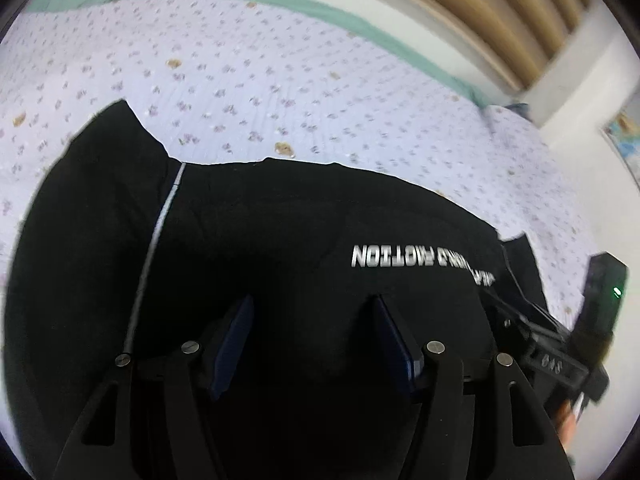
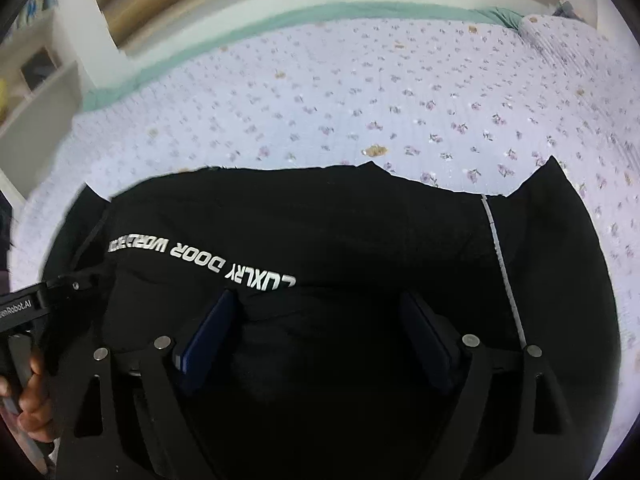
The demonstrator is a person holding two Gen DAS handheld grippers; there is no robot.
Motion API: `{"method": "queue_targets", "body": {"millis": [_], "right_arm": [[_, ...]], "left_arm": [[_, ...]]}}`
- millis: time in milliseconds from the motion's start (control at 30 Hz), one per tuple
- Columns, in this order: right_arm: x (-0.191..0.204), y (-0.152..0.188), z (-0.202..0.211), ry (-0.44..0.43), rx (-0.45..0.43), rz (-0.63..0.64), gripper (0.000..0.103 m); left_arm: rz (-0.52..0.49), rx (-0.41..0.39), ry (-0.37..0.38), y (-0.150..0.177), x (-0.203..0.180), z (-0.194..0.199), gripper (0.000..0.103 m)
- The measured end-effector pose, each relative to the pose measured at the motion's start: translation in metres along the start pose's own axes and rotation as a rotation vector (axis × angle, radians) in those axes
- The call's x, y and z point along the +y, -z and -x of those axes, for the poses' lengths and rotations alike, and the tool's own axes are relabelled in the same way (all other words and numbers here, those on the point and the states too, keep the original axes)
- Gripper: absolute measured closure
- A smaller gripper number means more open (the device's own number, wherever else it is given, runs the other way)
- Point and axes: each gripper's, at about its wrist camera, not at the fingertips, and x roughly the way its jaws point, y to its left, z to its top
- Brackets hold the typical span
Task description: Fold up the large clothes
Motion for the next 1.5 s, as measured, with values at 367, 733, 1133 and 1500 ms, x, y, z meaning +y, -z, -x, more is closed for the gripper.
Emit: {"method": "queue_targets", "body": {"millis": [367, 733, 1133, 1500], "right_arm": [[-0.006, 0.056, 0.084, -0.109, -0.088, -0.009, 0.014], [-0.070, 0.100, 0.182, -0.104, -0.093, -0.118, 0.013], [-0.124, 0.097, 0.161, 0.022, -0.085, -0.147, 0.013], [-0.137, 0.085, 0.119, -0.016, -0.062, -0.119, 0.013]], "left_arm": [[-0.088, -0.152, -0.027, 0.052, 0.016, 0.148, 0.038], [0.009, -0.177, -0.116, 0.107, 0.089, 0.194, 0.034], [0.331, -0.098, 0.206, 0.059, 0.156, 0.098, 0.034], [0.293, 0.088, 0.368, 0.043, 0.151, 0.026, 0.033]]}}
